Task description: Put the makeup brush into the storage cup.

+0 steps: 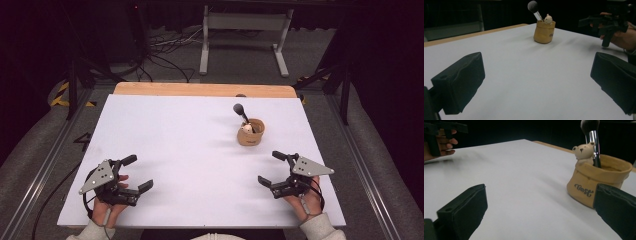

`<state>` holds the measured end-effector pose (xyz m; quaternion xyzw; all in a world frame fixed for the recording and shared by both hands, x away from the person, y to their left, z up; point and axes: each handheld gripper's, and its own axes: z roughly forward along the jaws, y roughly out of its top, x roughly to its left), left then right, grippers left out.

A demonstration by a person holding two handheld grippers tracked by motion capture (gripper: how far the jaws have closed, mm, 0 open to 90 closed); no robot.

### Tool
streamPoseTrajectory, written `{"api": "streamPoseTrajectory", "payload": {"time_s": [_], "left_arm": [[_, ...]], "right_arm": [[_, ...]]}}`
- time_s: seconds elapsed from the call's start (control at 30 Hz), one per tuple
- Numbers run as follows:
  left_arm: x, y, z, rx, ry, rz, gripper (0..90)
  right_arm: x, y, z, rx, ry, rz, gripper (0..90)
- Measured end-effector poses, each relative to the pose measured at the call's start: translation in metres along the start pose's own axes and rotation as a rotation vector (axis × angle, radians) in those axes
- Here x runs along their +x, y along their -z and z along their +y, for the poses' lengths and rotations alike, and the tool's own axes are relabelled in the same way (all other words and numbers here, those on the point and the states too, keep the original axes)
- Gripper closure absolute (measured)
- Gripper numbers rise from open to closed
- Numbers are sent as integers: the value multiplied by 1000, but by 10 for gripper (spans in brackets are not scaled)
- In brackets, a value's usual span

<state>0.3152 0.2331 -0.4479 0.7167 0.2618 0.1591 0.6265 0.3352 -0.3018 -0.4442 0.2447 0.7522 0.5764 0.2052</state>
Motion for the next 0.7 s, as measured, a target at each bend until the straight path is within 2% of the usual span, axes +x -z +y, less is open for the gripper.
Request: {"api": "streamPoseTrajectory", "payload": {"time_s": [0.17, 0.27, 0.7], "left_arm": [[3, 1, -4, -7, 9, 17, 1], [3, 0, -5, 1, -7, 23, 0], [1, -2, -5, 21, -27, 42, 0]], "right_arm": [[1, -4, -1, 16, -4, 9, 0], [0, -5, -2, 28, -2, 6, 0], [1, -4, 1, 12, 5, 3, 0]]}}
